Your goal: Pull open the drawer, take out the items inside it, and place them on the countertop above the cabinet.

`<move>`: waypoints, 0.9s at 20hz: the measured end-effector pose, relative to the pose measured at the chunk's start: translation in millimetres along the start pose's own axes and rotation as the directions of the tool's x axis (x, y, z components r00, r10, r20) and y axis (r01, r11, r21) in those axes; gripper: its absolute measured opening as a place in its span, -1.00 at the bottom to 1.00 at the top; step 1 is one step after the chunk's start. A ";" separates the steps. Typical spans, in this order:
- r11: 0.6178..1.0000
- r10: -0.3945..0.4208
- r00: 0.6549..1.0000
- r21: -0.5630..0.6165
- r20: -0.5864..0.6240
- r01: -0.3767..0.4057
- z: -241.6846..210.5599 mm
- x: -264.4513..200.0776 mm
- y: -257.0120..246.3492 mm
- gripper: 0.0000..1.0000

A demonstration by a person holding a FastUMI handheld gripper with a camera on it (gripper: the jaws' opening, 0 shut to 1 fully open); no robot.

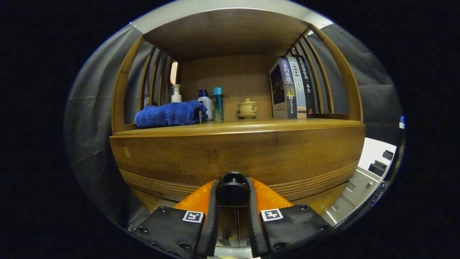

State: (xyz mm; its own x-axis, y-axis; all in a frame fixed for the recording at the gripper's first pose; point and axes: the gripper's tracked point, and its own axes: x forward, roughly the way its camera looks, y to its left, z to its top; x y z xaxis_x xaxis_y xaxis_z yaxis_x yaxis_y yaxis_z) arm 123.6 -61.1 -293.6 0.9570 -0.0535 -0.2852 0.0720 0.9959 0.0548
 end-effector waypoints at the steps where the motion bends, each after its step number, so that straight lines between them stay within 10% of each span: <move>1: 1.000 -0.003 1.000 0.000 0.001 0.003 0.0 -3.8 -1.3 -0.11; 18: 0.999 0.044 0.998 0.015 -0.048 -0.043 -16.1 -98.9 7.6 -0.11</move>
State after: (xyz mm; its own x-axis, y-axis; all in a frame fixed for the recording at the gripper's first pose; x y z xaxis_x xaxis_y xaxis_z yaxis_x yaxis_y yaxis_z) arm 24.9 -47.1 -280.4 0.9445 -0.0060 -0.3285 0.0347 0.9961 0.0817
